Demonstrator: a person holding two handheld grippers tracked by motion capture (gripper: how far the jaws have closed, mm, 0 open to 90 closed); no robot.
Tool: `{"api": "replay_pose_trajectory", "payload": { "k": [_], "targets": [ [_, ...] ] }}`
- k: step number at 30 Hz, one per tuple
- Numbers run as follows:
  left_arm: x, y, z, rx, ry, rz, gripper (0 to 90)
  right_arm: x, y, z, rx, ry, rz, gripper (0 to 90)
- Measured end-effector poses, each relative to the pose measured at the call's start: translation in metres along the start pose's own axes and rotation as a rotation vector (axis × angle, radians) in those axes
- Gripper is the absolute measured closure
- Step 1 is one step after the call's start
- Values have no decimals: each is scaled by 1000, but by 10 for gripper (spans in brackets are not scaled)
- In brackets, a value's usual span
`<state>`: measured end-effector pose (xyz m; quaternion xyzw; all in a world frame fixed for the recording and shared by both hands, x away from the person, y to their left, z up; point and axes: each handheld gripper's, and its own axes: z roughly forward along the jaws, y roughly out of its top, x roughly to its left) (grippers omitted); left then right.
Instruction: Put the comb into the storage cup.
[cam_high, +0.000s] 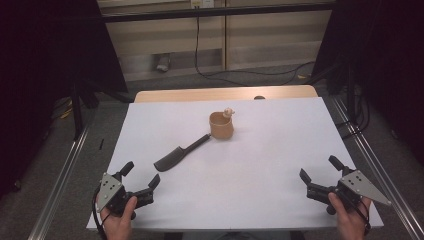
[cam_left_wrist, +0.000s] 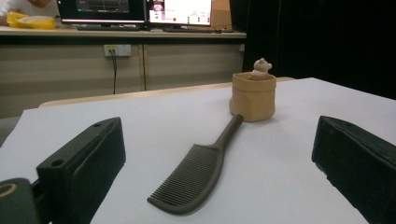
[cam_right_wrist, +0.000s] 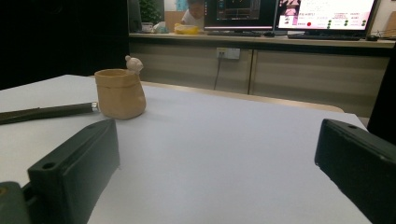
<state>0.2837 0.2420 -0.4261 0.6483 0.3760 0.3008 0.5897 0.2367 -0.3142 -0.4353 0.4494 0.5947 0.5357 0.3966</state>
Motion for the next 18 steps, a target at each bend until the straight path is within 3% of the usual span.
{"api": "replay_pose_trajectory", "payload": {
  "k": [9, 13, 14, 18],
  "targets": [
    [1, -1, 3, 13, -23, -16, 28, 0, 0, 0, 3, 7, -3, 0],
    [1, 2, 6, 15, -38, -5, 28, 0, -1, 0, 2, 18, -6, 0],
    [1, 2, 8, 23, -60, -27, 28, 0, -1, 0, 5, 20, -3, 0],
    [3, 3, 12, 40, -57, -12, 28, -1, -1, 1, 7, 24, 6, 0]
  ]
}}
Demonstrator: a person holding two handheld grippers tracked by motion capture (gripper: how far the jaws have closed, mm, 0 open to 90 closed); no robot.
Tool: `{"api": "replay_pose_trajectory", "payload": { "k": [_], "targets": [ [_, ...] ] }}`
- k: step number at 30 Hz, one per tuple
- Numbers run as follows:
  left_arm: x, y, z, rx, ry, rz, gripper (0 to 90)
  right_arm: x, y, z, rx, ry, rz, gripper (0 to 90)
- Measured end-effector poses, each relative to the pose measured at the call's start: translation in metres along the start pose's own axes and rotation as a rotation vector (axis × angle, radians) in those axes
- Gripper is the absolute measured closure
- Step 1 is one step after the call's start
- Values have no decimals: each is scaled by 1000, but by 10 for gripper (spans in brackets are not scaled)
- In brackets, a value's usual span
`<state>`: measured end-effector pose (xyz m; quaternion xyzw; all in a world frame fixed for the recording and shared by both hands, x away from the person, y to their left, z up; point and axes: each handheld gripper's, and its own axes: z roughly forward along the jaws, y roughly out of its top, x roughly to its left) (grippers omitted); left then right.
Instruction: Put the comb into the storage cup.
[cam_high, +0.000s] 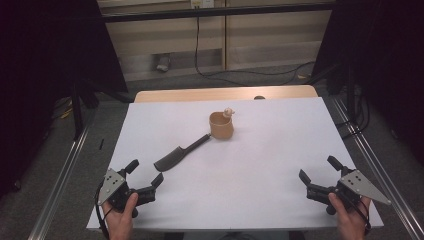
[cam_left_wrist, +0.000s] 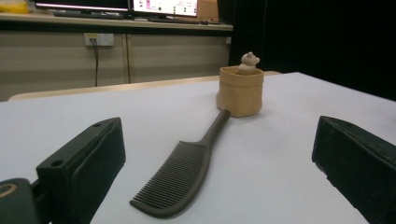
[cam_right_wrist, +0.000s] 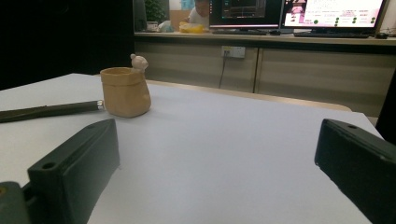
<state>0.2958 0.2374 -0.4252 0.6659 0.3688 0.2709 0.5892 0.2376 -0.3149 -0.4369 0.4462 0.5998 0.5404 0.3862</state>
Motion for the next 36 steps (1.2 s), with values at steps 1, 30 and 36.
{"api": "replay_pose_trajectory", "payload": {
  "k": [1, 30, 36],
  "targets": [
    [0, 0, 0, 0, 0, 0, 28, 0, 0, 0, 0, 0, 0, 0],
    [-5, 26, 46, 70, -159, 106, 39, 3, -1, 1, 7, 25, -17, 0],
    [-1, 30, 49, 58, -151, 94, 38, 3, -1, 1, 7, 29, -14, 0]
  ]
}}
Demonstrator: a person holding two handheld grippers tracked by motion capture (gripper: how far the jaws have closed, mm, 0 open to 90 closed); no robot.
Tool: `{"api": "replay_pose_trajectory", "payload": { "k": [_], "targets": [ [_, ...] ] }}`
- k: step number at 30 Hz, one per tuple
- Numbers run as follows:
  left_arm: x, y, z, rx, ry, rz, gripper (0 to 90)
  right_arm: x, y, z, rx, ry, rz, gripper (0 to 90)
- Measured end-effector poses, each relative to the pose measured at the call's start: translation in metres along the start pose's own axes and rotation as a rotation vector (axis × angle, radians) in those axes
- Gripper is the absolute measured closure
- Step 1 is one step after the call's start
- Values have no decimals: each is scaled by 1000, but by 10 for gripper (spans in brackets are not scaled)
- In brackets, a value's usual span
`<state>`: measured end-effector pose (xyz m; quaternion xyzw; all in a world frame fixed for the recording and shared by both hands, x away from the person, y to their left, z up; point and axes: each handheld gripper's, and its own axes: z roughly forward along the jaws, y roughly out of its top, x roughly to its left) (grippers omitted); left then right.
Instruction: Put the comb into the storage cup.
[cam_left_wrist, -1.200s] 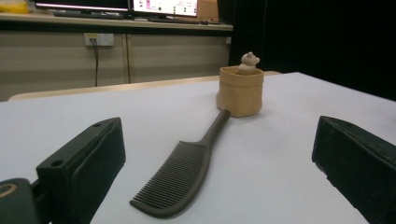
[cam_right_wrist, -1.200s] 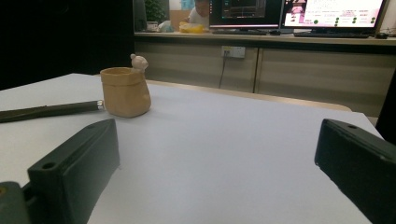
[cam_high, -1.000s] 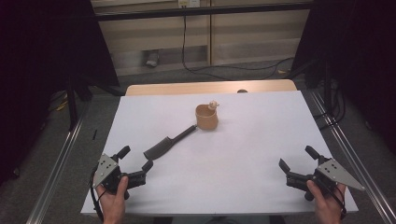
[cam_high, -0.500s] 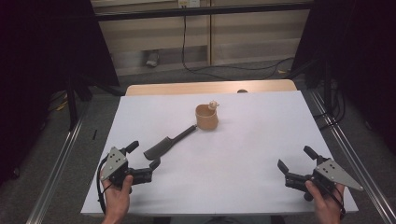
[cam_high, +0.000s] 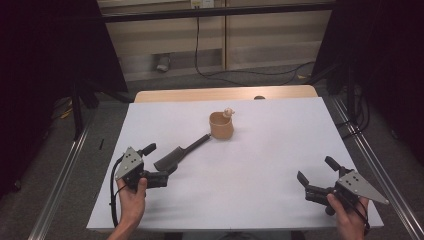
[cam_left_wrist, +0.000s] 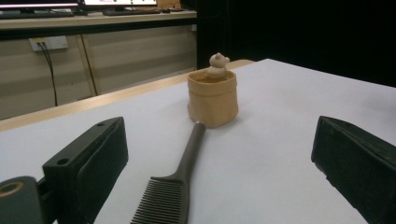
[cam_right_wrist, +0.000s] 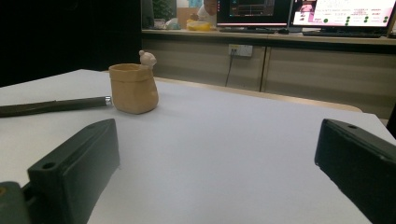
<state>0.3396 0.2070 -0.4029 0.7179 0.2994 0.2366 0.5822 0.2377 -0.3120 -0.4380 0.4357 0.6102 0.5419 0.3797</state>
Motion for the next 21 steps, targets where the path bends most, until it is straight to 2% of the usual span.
{"api": "replay_pose_trajectory", "payload": {
  "k": [3, 4, 6, 15, 16, 18, 21],
  "targets": [
    [2, 2, 2, -10, -10, 12, 35, 0, 0, 0, 1, -1, -1, 0],
    [3, 4, 3, 2, -12, 18, 35, 0, 0, 0, 1, -1, 0, 0],
    [5, 5, 5, -3, -16, 5, 35, 0, 0, 0, 1, 2, 5, 0],
    [13, 9, 12, -4, -8, 1, 35, 0, 0, -1, -1, 0, 7, 0],
    [15, 11, 15, -3, -11, -14, 35, 1, 0, -1, -2, 1, 6, 0],
    [17, 13, 19, 8, -5, 1, 35, 0, 0, -1, -1, -1, 7, 0],
    [20, 13, 23, 17, -18, -7, 24, 0, 0, -1, -1, -1, 6, 0]
  ]
}}
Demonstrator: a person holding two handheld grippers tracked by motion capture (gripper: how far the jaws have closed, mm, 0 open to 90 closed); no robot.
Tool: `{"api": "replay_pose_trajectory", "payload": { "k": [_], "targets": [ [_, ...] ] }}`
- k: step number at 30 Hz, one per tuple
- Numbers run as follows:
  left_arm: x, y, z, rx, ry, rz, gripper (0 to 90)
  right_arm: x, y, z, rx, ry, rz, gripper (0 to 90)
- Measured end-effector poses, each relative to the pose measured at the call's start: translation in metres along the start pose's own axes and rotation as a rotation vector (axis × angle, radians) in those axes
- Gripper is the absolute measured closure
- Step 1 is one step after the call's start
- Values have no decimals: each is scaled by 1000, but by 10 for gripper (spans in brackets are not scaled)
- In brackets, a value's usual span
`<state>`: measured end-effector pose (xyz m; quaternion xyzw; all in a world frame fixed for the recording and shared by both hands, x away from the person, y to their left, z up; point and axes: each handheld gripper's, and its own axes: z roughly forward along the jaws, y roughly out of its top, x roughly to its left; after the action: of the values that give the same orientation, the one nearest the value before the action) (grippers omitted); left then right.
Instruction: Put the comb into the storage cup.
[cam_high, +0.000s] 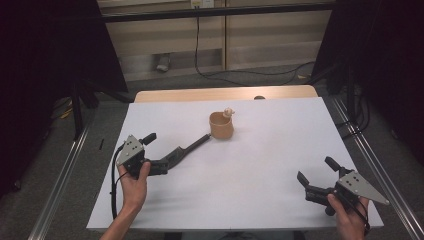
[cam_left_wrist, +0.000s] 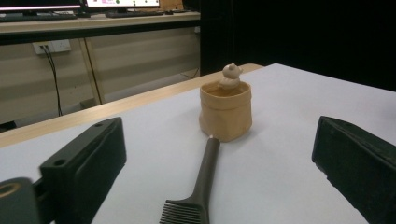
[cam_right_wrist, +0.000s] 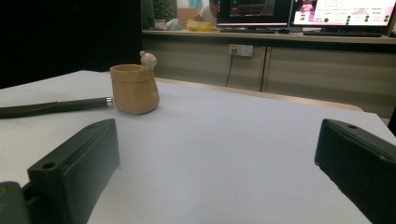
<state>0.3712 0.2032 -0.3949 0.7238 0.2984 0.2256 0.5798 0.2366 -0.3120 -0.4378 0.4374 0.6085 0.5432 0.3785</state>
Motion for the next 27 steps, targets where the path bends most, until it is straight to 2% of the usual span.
{"api": "replay_pose_trajectory", "payload": {
  "k": [1, 6, 8, 12, 13, 14, 15, 18, 20, 21, 23, 25, 26, 27],
  "targets": [
    [3, 0, 4, 15, -7, -2, 26, 0, 0, 0, 2, 0, -2, 0],
    [6, 1, 10, 28, -14, -12, 25, 0, 0, 1, 4, 0, -6, 0],
    [7, 3, 12, 55, -26, -8, 27, 0, 0, 1, 4, 1, -6, 0],
    [9, 6, 17, 69, -37, -23, 20, 0, 0, 1, 5, 3, -7, 0],
    [10, 5, 20, 76, -52, -37, 20, 0, 0, 1, 5, 3, -7, 0],
    [10, 5, 20, 76, -52, -37, 21, 0, 0, 1, 5, 3, -7, 0],
    [10, 2, 23, 100, -75, -19, 21, 1, 0, 1, 6, 3, -7, 0],
    [7, 1, 27, 113, -78, -14, 21, 0, 0, 1, 5, 4, -8, 0],
    [8, 2, 33, 149, -98, -21, 20, 0, -1, 1, 7, 5, -10, 0],
    [8, 2, 33, 149, -98, -21, 18, 0, -1, 1, 7, 5, -10, 0],
    [9, 3, 38, 199, -108, -7, 25, 1, 0, 1, 7, 7, -10, 0],
    [11, 3, 45, 242, -111, -35, 26, 1, 0, 1, 8, 8, -11, 0],
    [11, 3, 45, 242, -111, -35, 26, 1, 0, 1, 8, 8, -11, 0],
    [15, 0, 48, 292, -143, -52, 27, 1, -1, 1, 13, 13, -13, 0]
  ]
}}
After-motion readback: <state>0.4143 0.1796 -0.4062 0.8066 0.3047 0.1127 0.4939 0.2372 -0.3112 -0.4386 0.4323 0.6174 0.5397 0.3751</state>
